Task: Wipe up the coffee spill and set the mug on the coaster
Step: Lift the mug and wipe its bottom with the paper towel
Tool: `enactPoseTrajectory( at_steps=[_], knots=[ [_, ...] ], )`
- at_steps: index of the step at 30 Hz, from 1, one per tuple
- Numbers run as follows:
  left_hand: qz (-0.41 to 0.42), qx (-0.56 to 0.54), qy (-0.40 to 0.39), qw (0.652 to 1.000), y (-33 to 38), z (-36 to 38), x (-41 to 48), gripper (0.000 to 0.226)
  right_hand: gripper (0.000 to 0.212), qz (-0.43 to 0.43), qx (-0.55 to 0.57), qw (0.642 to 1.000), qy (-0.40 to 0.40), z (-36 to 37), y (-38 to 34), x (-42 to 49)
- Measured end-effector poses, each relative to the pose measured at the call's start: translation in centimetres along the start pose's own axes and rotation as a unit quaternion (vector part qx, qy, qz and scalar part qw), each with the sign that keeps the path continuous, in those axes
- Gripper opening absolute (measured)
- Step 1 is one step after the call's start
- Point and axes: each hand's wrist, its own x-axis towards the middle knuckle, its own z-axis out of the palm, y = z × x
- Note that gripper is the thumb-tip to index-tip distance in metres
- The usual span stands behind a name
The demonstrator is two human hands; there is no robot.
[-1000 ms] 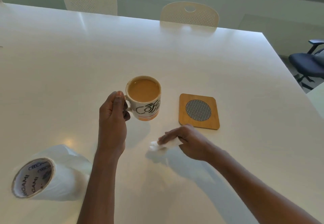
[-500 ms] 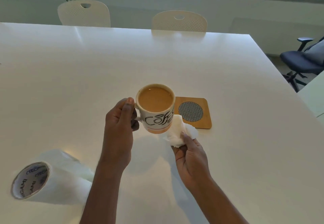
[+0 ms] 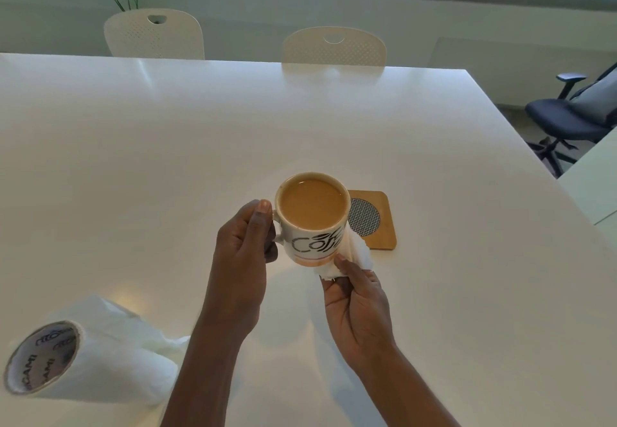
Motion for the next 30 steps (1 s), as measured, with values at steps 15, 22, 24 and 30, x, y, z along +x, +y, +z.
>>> enactPoseTrajectory(
  at_steps=[15, 22, 24, 30],
  knots=[
    [-0.002, 0.014, -0.014, 1.000, 0.0, -0.3, 1.0, 0.040, 0.038, 0.065, -0.022, 0.997, -0.048, 1.2, 0.5, 2.8],
    [-0.015, 0.017, -0.008, 1.000, -0.1, -0.8, 1.4, 0.039, 0.046, 0.102, -0.065, 0.989, -0.089, 1.7, 0.9, 3.3],
    [-0.018, 0.013, -0.005, 1.000, -0.2, -1.0, 1.5, 0.040, 0.045, 0.128, -0.070, 0.983, -0.107, 1.6, 1.1, 3.2],
    [-0.023, 0.035, 0.007, 0.999, -0.5, -1.6, 1.7, 0.047, 0.038, 0.194, -0.074, 0.967, -0.148, 1.0, 1.0, 2.8]
  ],
)
